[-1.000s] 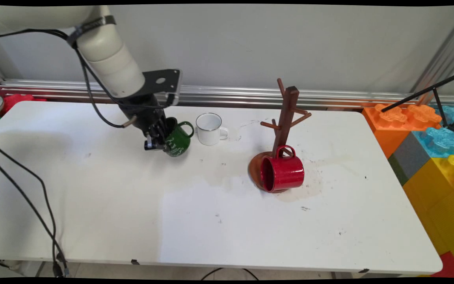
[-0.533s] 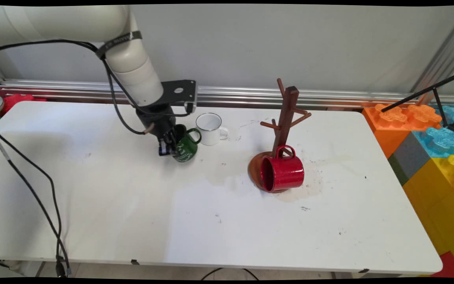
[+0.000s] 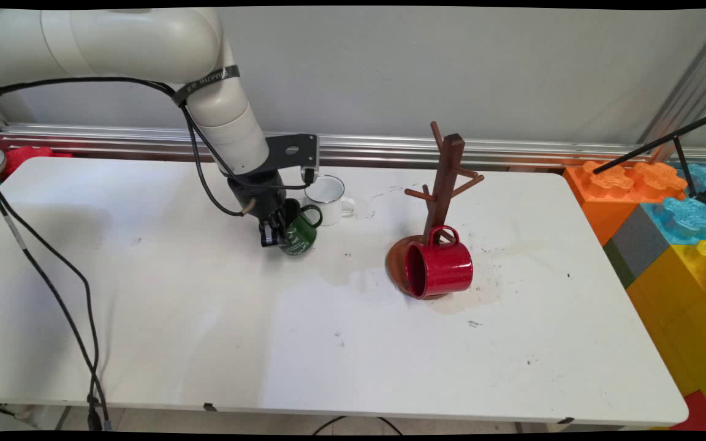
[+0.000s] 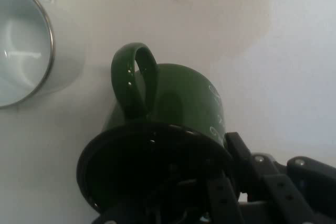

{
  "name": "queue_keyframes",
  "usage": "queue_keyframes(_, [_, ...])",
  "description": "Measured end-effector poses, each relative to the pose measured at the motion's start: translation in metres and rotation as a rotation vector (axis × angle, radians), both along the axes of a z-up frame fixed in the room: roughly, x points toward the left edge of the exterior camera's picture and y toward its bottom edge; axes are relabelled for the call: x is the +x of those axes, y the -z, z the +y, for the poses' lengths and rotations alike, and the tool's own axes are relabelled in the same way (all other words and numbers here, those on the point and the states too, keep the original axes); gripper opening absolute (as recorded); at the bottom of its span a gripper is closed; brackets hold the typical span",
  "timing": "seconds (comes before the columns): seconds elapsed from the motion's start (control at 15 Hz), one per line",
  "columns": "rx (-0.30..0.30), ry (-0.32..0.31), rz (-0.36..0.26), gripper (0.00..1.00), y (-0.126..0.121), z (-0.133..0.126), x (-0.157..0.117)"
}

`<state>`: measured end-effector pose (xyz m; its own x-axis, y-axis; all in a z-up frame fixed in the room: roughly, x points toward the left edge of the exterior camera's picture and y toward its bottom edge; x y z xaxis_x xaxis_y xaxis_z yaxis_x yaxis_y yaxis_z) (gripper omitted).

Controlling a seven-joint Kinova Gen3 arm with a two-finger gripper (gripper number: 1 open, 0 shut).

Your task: Place the picked object on the table

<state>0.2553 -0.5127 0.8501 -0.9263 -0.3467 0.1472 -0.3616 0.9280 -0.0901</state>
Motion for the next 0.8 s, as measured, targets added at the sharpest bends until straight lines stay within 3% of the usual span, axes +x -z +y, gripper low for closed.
queue_keyframes(0.8, [-0.004, -0.003, 0.004, 0.0, 0.017, -0.008, 0.001])
